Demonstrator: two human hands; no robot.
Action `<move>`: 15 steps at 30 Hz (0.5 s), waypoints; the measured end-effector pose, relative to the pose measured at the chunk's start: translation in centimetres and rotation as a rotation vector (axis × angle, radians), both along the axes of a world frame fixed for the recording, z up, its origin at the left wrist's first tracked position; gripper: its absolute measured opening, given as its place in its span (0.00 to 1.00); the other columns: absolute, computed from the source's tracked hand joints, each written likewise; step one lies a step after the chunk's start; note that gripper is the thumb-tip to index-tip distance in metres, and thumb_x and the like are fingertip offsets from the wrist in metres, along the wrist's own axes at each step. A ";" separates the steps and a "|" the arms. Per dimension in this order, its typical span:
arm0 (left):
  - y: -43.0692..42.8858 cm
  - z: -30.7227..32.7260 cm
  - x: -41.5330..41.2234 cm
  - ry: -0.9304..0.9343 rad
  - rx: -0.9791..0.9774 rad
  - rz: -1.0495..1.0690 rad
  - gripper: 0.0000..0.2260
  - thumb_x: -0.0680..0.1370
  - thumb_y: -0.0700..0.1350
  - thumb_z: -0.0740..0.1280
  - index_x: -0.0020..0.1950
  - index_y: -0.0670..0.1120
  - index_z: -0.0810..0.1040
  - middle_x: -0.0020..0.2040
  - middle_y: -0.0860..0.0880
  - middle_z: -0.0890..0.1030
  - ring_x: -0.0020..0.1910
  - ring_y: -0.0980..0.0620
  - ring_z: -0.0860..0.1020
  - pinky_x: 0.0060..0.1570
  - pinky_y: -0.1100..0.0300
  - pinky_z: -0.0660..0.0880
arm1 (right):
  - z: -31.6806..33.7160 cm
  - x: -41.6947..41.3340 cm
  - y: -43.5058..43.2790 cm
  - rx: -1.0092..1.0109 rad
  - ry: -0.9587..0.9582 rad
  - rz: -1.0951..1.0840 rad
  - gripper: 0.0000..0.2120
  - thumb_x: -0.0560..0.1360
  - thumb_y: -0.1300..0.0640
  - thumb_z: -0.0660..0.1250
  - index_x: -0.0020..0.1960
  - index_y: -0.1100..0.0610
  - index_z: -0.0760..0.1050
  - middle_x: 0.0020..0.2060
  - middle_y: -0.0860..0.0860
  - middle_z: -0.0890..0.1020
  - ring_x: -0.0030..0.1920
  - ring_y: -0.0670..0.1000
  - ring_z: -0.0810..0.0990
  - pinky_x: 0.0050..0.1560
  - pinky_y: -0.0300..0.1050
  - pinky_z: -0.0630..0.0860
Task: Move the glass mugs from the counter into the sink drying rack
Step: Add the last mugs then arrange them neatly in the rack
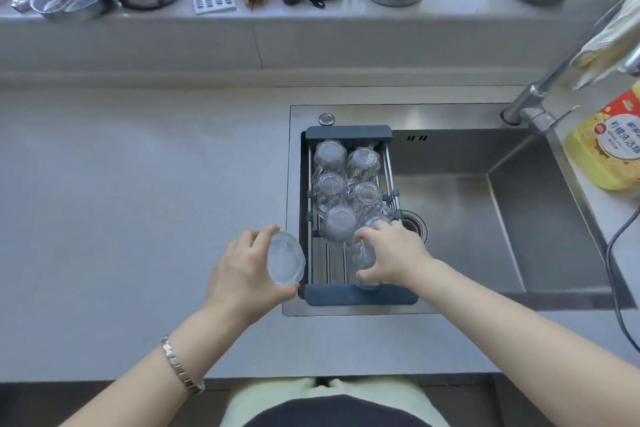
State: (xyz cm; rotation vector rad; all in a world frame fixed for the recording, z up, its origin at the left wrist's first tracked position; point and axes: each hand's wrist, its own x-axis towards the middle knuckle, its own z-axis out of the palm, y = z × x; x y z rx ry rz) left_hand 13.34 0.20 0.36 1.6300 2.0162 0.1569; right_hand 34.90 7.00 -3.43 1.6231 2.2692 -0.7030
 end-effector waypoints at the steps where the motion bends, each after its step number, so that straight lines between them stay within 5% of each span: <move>1: -0.1 0.0 -0.1 0.006 0.000 0.005 0.36 0.66 0.54 0.73 0.71 0.55 0.62 0.64 0.53 0.71 0.64 0.50 0.69 0.56 0.55 0.72 | -0.2 -0.3 -0.1 0.018 -0.025 0.020 0.28 0.66 0.45 0.69 0.63 0.48 0.67 0.59 0.52 0.73 0.60 0.57 0.68 0.57 0.49 0.70; 5: -0.2 0.0 -0.4 0.028 0.007 0.025 0.36 0.66 0.55 0.73 0.71 0.55 0.62 0.63 0.52 0.71 0.64 0.49 0.70 0.55 0.54 0.73 | -0.4 -0.9 -1.0 0.166 -0.057 0.095 0.29 0.63 0.46 0.73 0.61 0.52 0.70 0.55 0.54 0.75 0.56 0.60 0.71 0.44 0.48 0.75; 7: -0.1 -0.1 -0.5 0.032 0.005 0.023 0.36 0.66 0.56 0.73 0.71 0.55 0.62 0.64 0.52 0.71 0.64 0.49 0.70 0.55 0.54 0.73 | -0.5 -1.1 -1.6 0.201 -0.115 0.156 0.32 0.47 0.45 0.80 0.49 0.52 0.78 0.43 0.53 0.80 0.42 0.59 0.78 0.25 0.43 0.73; 9: 0.1 -0.1 -0.5 0.037 -0.004 0.021 0.36 0.66 0.56 0.73 0.71 0.55 0.62 0.64 0.52 0.71 0.64 0.49 0.69 0.55 0.54 0.72 | -1.2 -1.2 -1.7 0.228 -0.120 0.151 0.33 0.37 0.44 0.80 0.40 0.51 0.79 0.35 0.51 0.80 0.33 0.56 0.78 0.17 0.37 0.67; 13: 0.8 -0.2 -0.5 0.028 -0.003 0.028 0.36 0.66 0.55 0.73 0.71 0.55 0.62 0.64 0.52 0.71 0.64 0.50 0.70 0.55 0.54 0.72 | -2.0 -1.6 -1.4 0.205 -0.087 0.217 0.31 0.39 0.45 0.79 0.41 0.51 0.79 0.36 0.52 0.79 0.35 0.56 0.78 0.17 0.39 0.67; 15: 1.0 -0.3 -0.5 0.022 0.000 0.028 0.36 0.66 0.55 0.73 0.71 0.55 0.62 0.63 0.52 0.71 0.64 0.49 0.70 0.55 0.54 0.73 | -1.8 -1.7 -1.0 0.148 0.007 0.248 0.30 0.50 0.46 0.79 0.50 0.52 0.78 0.44 0.54 0.79 0.43 0.59 0.77 0.25 0.44 0.72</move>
